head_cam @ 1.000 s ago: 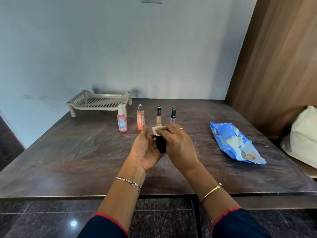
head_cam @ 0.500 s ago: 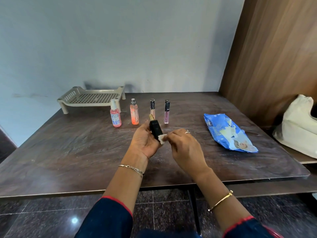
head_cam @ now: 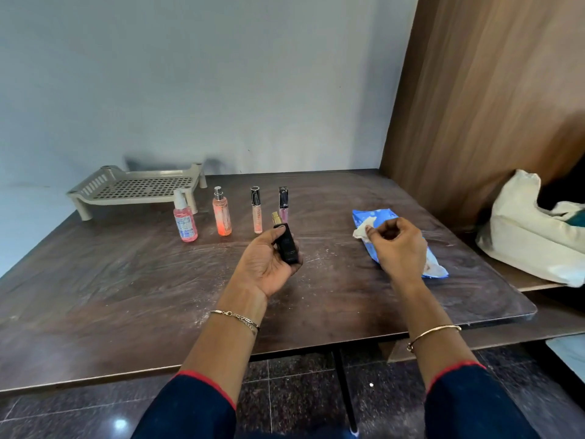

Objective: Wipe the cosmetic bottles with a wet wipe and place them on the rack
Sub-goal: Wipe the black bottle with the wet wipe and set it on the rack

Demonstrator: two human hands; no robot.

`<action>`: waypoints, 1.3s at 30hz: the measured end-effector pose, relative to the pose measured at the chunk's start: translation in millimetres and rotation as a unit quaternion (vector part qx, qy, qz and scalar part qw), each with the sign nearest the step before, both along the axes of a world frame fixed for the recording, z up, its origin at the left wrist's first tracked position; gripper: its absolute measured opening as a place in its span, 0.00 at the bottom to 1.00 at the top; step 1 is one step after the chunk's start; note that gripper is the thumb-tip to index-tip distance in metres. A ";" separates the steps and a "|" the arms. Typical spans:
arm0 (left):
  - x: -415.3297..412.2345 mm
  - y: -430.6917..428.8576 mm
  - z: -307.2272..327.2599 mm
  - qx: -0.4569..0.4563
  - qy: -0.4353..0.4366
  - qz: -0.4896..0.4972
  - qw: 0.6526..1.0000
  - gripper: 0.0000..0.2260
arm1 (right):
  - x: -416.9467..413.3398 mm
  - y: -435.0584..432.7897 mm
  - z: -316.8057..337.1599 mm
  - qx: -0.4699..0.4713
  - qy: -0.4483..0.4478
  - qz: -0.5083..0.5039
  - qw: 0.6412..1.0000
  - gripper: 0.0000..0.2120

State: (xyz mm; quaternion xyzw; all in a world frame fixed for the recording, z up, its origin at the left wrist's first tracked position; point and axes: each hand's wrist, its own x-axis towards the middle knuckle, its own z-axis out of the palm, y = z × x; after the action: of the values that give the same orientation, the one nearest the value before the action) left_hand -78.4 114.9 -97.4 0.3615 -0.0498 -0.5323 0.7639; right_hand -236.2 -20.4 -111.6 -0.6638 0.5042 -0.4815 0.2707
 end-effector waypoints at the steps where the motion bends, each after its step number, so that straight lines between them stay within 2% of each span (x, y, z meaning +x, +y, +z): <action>1: -0.8 -0.9 -0.5 -0.004 0.003 -0.004 1.000 0.04 | -4.1 -3.1 0.2 0.004 0.011 -0.019 1.000 0.07; 5: -2.6 -2.7 -0.3 -0.010 0.005 -0.012 1.000 0.06 | -17.1 -14.2 -6.4 0.018 0.062 -0.061 0.996 0.08; 9: -2.2 -2.3 -1.4 -0.004 0.004 -0.014 1.000 0.09 | -20.4 -15.3 -9.3 0.027 0.092 -0.012 0.995 0.08; 12: -1.2 -1.1 -2.5 -0.001 0.004 -0.015 1.000 0.11 | -19.0 -7.6 -8.8 -0.021 0.149 0.040 0.988 0.07; 16: -1.6 1.1 -2.7 0.000 0.007 -0.013 1.000 0.13 | -17.0 -0.3 -12.6 -0.115 0.267 0.093 0.952 0.04; 21: -0.5 4.2 0.0 -0.005 0.008 -0.010 1.000 0.12 | -14.4 3.4 -12.7 -0.145 0.357 0.102 0.917 0.06; 27: 3.4 11.3 6.2 -0.005 -0.004 -0.011 1.000 0.04 | -3.6 12.4 2.1 -0.159 0.283 0.077 0.943 0.10; 30: 5.7 15.1 8.8 -0.004 -0.035 -0.003 0.999 0.02 | 22.2 26.3 19.2 -0.154 0.236 0.110 0.953 0.12; 33: 9.2 20.8 16.2 -0.029 -0.069 0.054 0.996 0.04 | 58.2 46.0 39.2 -0.163 0.197 0.184 0.949 0.13; 37: 28.2 35.3 30.5 -0.042 -0.160 0.117 0.979 0.04 | 114.5 67.8 62.9 -0.058 0.096 0.368 0.923 0.22; 39: 46.4 46.8 40.0 -0.037 -0.204 0.136 0.969 0.03 | 141.4 78.8 78.9 -0.047 0.063 0.404 0.911 0.20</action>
State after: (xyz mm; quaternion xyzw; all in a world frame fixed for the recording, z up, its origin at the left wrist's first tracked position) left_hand -32.0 161.7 -57.4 0.4370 -0.1749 -0.3360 0.8158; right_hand -94.8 58.4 -32.7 -0.8518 0.1858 -0.3117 0.3779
